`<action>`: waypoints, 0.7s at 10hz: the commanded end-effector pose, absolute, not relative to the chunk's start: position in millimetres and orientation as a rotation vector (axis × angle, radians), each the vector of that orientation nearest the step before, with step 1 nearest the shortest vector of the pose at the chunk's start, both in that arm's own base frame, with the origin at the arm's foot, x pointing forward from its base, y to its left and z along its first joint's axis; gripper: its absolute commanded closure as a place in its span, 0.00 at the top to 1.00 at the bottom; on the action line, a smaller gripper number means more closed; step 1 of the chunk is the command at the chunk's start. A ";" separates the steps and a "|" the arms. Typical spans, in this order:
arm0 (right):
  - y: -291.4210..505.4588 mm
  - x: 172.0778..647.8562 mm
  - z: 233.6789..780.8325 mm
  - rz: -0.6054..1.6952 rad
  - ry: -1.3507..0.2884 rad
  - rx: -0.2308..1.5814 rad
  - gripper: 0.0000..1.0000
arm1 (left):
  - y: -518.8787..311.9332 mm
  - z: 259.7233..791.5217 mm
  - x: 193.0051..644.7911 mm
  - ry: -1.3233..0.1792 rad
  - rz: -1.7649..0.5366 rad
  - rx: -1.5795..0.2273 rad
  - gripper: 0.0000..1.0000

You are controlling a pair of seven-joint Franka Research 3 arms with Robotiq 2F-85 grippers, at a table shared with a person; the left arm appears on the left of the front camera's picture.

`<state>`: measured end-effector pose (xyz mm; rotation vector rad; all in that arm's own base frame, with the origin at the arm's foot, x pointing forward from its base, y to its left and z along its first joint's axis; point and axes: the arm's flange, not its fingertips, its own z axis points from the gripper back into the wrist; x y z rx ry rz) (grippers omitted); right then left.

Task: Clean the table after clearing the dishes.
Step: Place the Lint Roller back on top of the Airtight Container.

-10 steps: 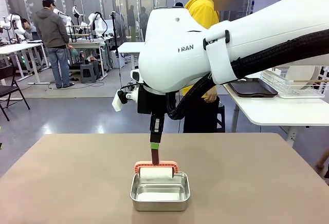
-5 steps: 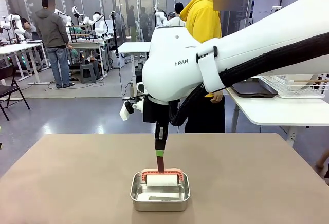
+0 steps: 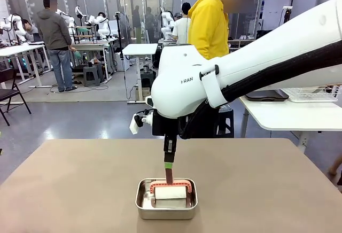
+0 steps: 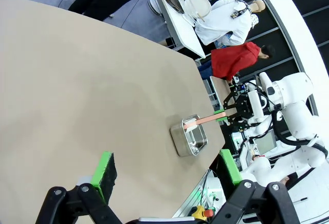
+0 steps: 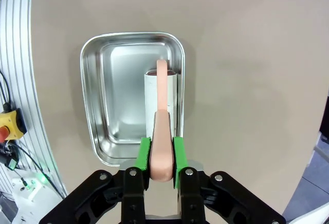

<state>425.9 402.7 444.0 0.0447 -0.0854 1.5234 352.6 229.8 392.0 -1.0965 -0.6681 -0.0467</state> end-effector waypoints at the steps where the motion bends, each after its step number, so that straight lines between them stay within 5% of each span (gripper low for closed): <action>1: 395.6 433.7 434.5 1.526 -0.121 0.018 0.22 | 230.2 393.1 350.8 -0.680 -0.040 -1.090 1.00; 4: 392.5 439.6 434.4 1.531 -0.131 0.005 0.22 | 230.2 393.1 350.8 -0.680 -0.040 -1.090 1.00; 7: 391.6 442.3 439.6 1.521 -0.158 -0.026 0.43 | 230.2 393.1 350.8 -0.680 -0.040 -1.090 1.00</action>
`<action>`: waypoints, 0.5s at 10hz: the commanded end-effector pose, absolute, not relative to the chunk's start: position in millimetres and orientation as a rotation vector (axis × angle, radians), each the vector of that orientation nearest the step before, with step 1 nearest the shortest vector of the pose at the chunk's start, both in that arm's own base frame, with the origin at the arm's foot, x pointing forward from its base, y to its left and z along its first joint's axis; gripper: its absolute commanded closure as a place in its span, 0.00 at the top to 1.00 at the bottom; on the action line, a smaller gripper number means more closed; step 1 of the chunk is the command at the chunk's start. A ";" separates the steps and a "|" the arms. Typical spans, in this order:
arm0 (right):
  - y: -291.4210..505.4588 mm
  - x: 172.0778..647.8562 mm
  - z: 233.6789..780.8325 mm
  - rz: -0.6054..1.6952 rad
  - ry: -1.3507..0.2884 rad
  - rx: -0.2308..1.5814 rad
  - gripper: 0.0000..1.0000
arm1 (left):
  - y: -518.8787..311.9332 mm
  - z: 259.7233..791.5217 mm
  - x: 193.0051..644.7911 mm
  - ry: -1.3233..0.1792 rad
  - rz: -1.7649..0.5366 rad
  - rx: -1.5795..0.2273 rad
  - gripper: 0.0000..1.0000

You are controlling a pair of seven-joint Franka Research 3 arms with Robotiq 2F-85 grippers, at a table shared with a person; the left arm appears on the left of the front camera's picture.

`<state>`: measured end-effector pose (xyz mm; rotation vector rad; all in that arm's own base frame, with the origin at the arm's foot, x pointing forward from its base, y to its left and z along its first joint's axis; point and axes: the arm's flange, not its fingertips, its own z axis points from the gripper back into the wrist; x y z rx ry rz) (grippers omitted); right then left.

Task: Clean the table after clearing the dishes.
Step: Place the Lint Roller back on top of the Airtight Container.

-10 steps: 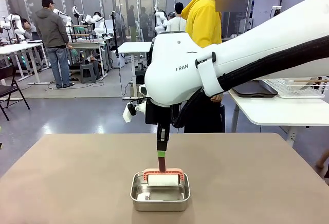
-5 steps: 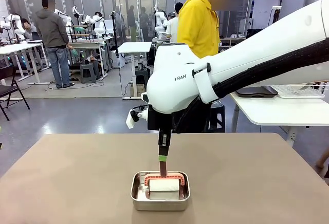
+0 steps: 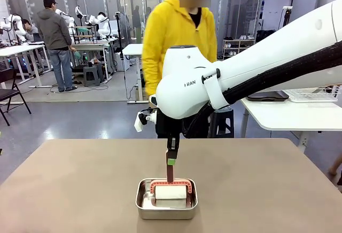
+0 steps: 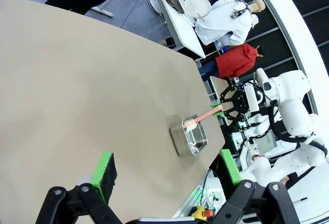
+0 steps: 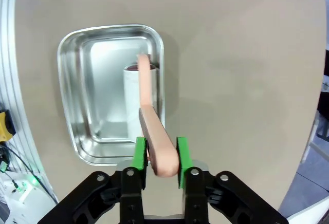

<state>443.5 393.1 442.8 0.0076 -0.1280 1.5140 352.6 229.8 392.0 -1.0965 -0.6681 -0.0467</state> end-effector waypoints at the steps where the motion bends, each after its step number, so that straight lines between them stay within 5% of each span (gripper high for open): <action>1: 391.6 440.7 444.3 1.523 -0.167 -0.038 0.53 | 230.2 393.1 350.8 -0.680 -0.040 -1.090 1.00; 5: 387.1 437.0 470.5 1.530 -0.210 -0.092 0.84 | 230.2 393.1 350.8 -0.680 -0.040 -1.090 1.00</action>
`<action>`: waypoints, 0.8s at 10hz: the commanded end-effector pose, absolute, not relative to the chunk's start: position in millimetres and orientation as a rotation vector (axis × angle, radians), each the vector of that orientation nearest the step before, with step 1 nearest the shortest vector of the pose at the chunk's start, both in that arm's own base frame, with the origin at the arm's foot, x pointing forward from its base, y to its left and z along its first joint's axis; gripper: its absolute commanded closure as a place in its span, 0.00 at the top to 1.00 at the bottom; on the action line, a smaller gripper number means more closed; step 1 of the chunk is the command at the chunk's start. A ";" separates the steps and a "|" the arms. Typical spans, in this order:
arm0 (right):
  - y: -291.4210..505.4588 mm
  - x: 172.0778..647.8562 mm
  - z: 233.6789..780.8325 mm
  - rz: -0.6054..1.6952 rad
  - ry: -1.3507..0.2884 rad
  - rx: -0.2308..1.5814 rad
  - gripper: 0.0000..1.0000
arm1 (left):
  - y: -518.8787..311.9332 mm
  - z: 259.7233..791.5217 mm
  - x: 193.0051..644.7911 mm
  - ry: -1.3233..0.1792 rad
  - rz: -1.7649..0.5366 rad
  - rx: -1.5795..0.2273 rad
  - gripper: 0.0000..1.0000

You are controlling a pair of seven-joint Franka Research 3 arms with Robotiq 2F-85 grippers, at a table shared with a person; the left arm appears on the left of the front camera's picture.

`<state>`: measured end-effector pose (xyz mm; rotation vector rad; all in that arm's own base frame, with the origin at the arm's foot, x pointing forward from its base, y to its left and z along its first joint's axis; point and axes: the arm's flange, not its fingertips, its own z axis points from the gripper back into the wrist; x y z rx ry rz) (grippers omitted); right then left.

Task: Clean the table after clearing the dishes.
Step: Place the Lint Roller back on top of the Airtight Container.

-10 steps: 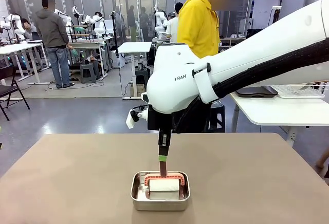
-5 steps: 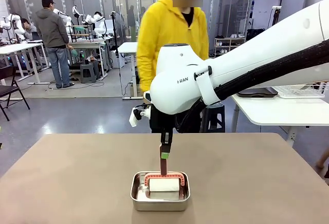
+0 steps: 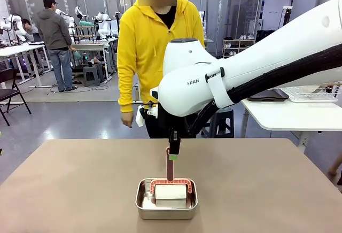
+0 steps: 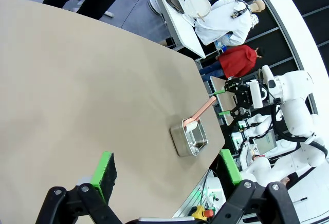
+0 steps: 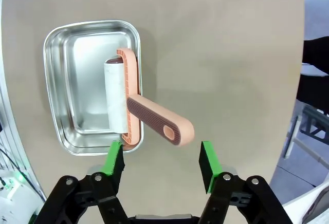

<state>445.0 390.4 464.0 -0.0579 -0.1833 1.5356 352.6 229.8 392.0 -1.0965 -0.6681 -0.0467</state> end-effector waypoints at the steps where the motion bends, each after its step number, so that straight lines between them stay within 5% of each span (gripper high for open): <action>1: 387.0 434.4 480.6 1.533 -0.224 -0.108 0.90 | 230.2 393.1 350.8 -0.680 -0.040 -1.090 1.00; 2: 385.5 432.3 488.8 1.535 -0.233 -0.127 1.00 | 230.2 393.1 350.8 -0.680 -0.040 -1.090 1.00; 8: 384.8 432.7 510.9 1.540 -0.268 -0.115 1.00 | 230.2 393.1 350.8 -0.680 -0.040 -1.090 1.00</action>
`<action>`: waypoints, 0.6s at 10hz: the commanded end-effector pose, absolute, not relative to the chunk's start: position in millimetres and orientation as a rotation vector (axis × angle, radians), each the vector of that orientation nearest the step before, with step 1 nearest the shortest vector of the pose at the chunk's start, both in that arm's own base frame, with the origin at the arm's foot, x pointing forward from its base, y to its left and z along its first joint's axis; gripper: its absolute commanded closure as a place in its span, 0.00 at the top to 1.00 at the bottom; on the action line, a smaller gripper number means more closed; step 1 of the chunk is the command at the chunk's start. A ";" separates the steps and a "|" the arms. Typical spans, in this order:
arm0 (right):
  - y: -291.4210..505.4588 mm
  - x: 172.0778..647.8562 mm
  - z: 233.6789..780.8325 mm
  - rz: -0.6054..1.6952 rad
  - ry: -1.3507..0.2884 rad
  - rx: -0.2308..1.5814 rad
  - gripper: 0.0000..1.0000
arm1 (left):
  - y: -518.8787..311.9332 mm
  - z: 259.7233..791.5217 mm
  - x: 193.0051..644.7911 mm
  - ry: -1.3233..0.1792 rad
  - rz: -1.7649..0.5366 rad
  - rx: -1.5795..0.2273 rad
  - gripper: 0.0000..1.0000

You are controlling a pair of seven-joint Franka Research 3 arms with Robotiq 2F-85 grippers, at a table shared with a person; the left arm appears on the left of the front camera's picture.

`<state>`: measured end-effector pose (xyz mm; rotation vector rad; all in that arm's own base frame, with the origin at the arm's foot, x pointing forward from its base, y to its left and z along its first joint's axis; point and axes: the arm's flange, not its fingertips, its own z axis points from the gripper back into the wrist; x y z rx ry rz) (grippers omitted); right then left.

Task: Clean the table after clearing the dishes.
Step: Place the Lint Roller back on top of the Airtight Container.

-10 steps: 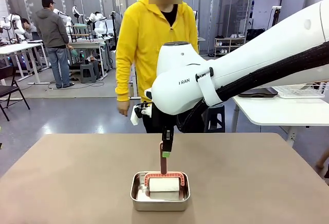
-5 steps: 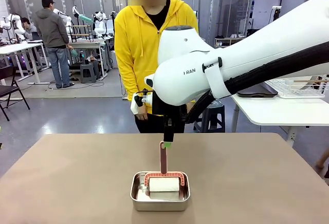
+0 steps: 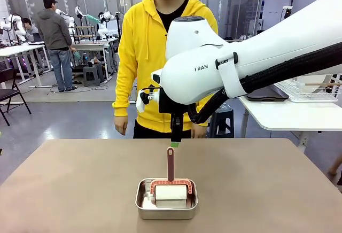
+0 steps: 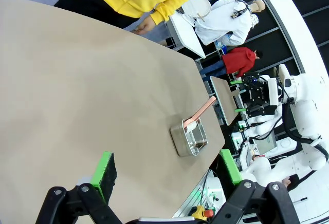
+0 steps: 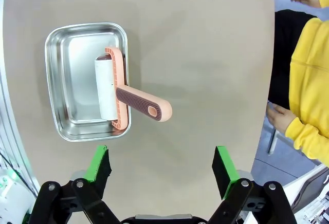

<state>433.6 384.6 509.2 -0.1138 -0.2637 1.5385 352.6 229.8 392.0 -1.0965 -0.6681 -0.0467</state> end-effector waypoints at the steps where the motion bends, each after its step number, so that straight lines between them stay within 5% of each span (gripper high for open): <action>1: 384.8 432.7 510.9 1.540 -0.268 -0.115 1.00 | 230.2 393.1 350.8 -0.680 -0.040 -1.090 1.00; 6: 384.8 432.7 510.9 1.540 -0.268 -0.115 1.00 | 230.2 393.1 350.8 -0.680 -0.040 -1.090 1.00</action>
